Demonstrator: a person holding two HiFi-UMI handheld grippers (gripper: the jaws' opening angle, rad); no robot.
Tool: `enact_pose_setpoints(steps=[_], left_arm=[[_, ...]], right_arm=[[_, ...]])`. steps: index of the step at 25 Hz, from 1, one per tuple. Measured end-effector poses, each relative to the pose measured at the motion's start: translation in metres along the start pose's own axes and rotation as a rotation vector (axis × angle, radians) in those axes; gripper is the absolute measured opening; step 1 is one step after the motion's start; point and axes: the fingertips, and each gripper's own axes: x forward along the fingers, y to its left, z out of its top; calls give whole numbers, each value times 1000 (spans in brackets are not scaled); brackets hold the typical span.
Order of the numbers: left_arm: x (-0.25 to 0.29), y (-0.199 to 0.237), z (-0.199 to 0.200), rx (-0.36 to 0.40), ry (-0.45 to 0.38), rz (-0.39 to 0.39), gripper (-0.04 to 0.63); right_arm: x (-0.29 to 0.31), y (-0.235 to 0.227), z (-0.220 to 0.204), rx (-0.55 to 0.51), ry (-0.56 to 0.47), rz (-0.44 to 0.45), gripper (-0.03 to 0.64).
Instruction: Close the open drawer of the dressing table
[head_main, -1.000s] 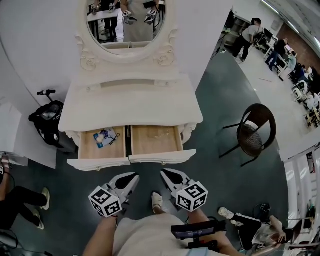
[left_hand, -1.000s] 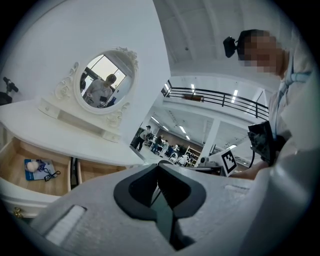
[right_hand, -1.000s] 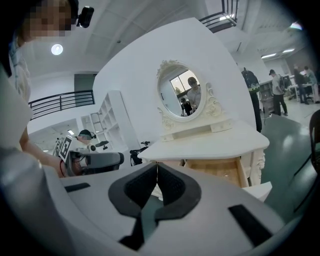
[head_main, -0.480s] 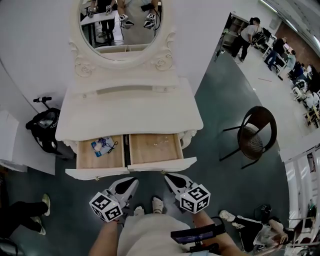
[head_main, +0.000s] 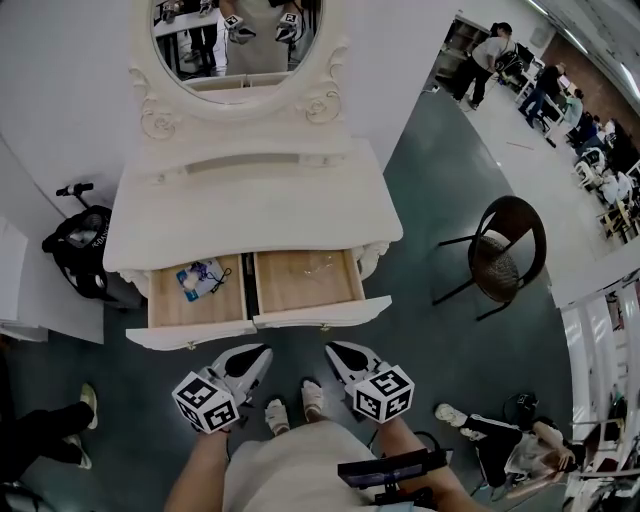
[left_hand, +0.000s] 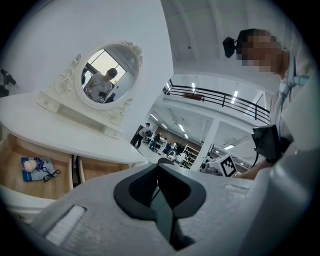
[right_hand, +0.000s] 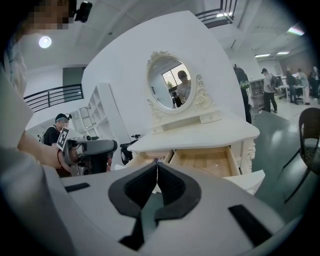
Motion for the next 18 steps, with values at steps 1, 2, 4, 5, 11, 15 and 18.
enact_pose_setpoints(steps=[1, 2, 4, 5, 11, 15, 18], left_arm=[[0, 0, 0, 1, 2, -2, 9], [0, 0, 1, 2, 3, -3, 9], [2, 0, 2, 8, 7, -5, 9], [4, 0, 2, 10, 10, -4, 9], [12, 8, -11, -12, 25, 19, 9], [16, 14, -17, -14, 22, 28, 9], [21, 15, -23, -19, 14, 26, 9]], right_arm=[[0, -1, -1, 2, 0, -4, 15], [0, -2, -2, 5, 0, -8, 15], [1, -5, -2, 7, -3, -14, 17], [2, -7, -2, 8, -5, -13, 17], [10, -21, -11, 28, -1, -9, 18], [16, -32, -23, 14, 14, -38, 28], [16, -38, -37, 15, 36, -56, 97]])
